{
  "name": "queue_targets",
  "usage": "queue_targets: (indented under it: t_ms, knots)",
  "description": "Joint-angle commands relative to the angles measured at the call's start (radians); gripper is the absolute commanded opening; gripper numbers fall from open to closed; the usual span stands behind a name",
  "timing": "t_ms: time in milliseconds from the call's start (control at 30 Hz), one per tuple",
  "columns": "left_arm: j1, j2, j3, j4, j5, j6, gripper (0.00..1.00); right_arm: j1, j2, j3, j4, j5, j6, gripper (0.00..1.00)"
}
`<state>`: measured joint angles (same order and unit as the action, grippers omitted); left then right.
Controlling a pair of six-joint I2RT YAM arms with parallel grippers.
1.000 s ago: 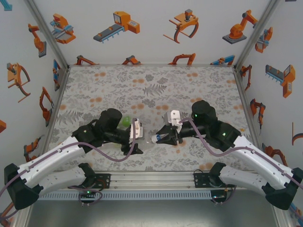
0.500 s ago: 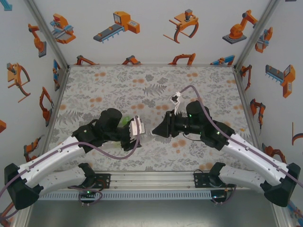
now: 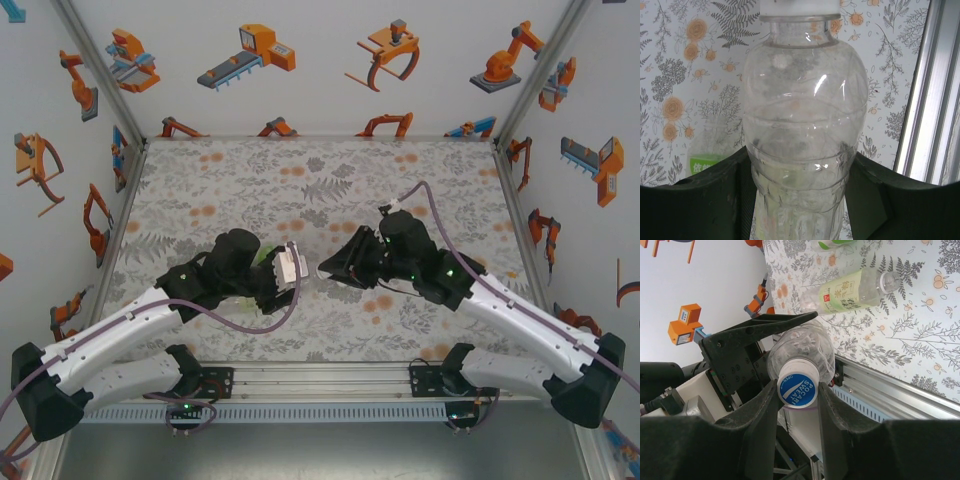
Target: Screw on the bottle caps
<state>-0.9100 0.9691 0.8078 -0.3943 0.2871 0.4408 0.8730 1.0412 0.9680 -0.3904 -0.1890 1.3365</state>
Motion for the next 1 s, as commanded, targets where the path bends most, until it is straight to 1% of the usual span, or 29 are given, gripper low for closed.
queue_targets:
  t_ms: [0,33,67,100,133,200,300,400,433,467,500,533,600,700,767,800,867,967]
  knots:
    - [-0.007,-0.013,0.007,0.076,0.035,-0.002,0.00,0.006,0.016,0.049,-0.029,0.018,-0.016,0.00]
    - [-0.007,-0.014,0.007,0.076,0.042,-0.004,0.00,0.006,0.016,0.054,-0.017,0.014,-0.047,0.00]
    - [-0.008,-0.016,0.007,0.076,0.049,-0.005,0.00,0.006,0.013,0.059,-0.011,0.014,-0.065,0.12]
    - [-0.007,-0.018,0.008,0.077,0.060,-0.006,0.00,0.005,0.009,0.068,-0.002,0.014,-0.125,0.28]
    - [-0.008,-0.021,0.011,0.077,0.077,-0.007,0.00,0.006,0.003,0.078,0.005,0.016,-0.180,0.37]
    - [-0.007,-0.025,0.014,0.079,0.107,-0.015,0.00,0.005,-0.019,0.097,0.025,0.024,-0.294,0.42]
    - [-0.007,-0.038,0.021,0.108,0.165,-0.049,0.00,0.006,-0.073,0.097,0.134,0.001,-0.483,0.46]
    - [-0.007,-0.051,0.021,0.173,0.258,-0.096,0.00,0.006,-0.136,0.068,0.285,-0.072,-0.678,0.46]
    - [-0.007,-0.054,0.023,0.197,0.305,-0.109,0.00,0.005,-0.154,0.057,0.344,-0.112,-0.741,0.46]
    - [-0.007,-0.056,0.025,0.218,0.348,-0.121,0.00,0.004,-0.168,0.047,0.394,-0.178,-0.810,0.46]
    - [-0.007,-0.059,0.029,0.237,0.396,-0.131,0.00,0.004,-0.184,0.042,0.449,-0.270,-0.897,0.49]
    - [-0.007,-0.061,0.037,0.251,0.447,-0.135,0.00,0.003,-0.194,0.041,0.486,-0.335,-0.959,0.51]
    - [-0.007,-0.063,0.059,0.267,0.538,-0.143,0.00,0.004,-0.203,0.045,0.537,-0.392,-1.010,0.52]
    - [-0.008,-0.069,0.084,0.307,0.644,-0.164,0.00,0.005,-0.199,0.035,0.676,-0.565,-1.076,0.54]
    - [-0.010,-0.073,0.097,0.344,0.707,-0.181,0.00,0.005,-0.193,0.030,0.752,-0.640,-1.078,0.56]
    - [-0.013,-0.073,0.105,0.359,0.735,-0.189,0.00,0.005,-0.189,0.033,0.778,-0.673,-1.079,0.58]
    - [-0.018,-0.067,0.130,0.365,0.779,-0.195,0.00,0.006,-0.180,0.041,0.803,-0.736,-1.081,0.58]
    - [-0.025,-0.055,0.166,0.348,0.818,-0.193,0.00,0.006,-0.167,0.042,0.842,-0.819,-1.079,0.55]
